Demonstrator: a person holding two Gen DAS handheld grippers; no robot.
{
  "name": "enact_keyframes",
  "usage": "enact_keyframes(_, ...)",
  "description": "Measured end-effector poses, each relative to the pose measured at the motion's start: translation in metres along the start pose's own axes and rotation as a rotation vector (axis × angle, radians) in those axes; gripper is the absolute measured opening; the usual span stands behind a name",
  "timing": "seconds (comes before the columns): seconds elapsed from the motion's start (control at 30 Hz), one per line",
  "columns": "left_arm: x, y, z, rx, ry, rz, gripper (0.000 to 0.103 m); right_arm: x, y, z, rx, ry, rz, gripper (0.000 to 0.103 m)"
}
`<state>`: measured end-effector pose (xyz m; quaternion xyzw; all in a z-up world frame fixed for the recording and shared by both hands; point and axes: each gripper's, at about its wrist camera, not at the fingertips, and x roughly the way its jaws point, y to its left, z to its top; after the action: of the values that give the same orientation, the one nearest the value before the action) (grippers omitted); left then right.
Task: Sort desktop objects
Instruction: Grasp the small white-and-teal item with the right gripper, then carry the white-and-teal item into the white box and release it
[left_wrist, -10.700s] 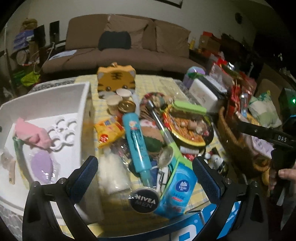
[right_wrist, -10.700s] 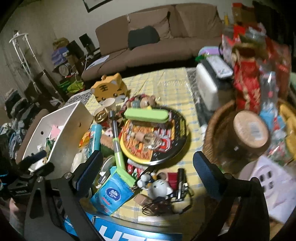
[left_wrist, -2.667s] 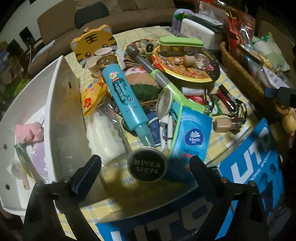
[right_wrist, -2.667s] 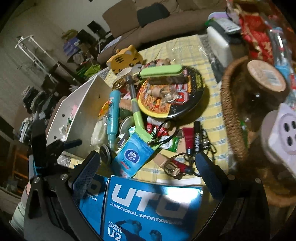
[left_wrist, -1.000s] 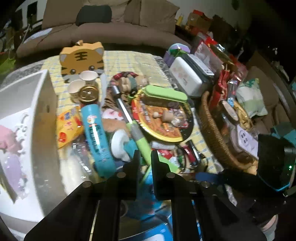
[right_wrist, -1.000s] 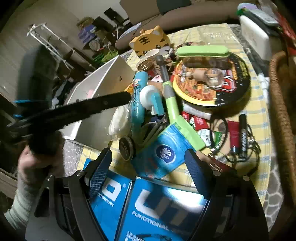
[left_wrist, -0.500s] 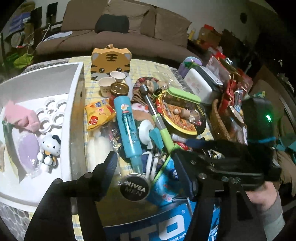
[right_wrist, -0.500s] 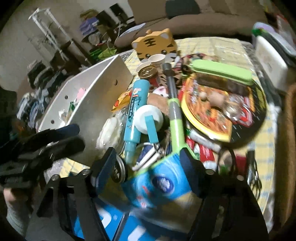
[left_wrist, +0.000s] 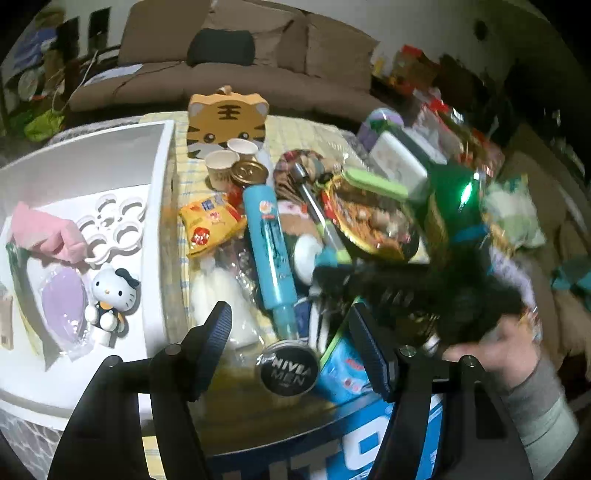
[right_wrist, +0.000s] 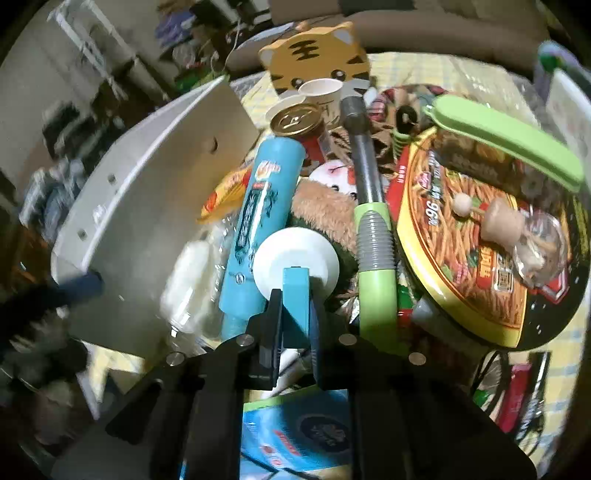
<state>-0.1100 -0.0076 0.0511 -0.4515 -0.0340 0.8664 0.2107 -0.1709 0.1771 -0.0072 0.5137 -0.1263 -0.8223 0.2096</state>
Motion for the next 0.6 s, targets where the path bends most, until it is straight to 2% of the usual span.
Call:
enact_keyframes(0.1, 0.007, -0.013, -0.007, 0.068, 0.008, 0.031, 0.069, -0.018, -0.006, 0.001, 0.050, -0.039, 0.055, 0.013)
enact_keyframes(0.2, 0.014, -0.028, -0.012, 0.117, -0.001, 0.029, 0.081, -0.040, -0.006, 0.001, 0.087, -0.077, 0.119, 0.013)
enact_keyframes(0.3, 0.013, -0.039, -0.012, 0.136, -0.025, -0.002, 0.081, -0.060, 0.001, 0.000, 0.111, -0.100, 0.186, 0.013)
enact_keyframes(0.37, 0.010, -0.046, -0.010, 0.161, -0.055, 0.028, 0.081, -0.069, 0.009, -0.002, 0.107, -0.099, 0.219, 0.013)
enact_keyframes(0.47, 0.005, -0.051, -0.008, 0.186, -0.085, 0.015, 0.081, -0.079, 0.024, -0.005, 0.078, -0.104, 0.229, 0.013)
enact_keyframes(0.5, 0.004, -0.050, -0.008, 0.182, -0.090, 0.000, 0.078, -0.081, 0.028, -0.006, 0.069, -0.104, 0.232, 0.013)
enact_keyframes(0.6, 0.006, -0.046, -0.006, 0.173, -0.070, -0.022, 0.051, -0.089, 0.037, -0.008, 0.048, -0.106, 0.248, 0.013)
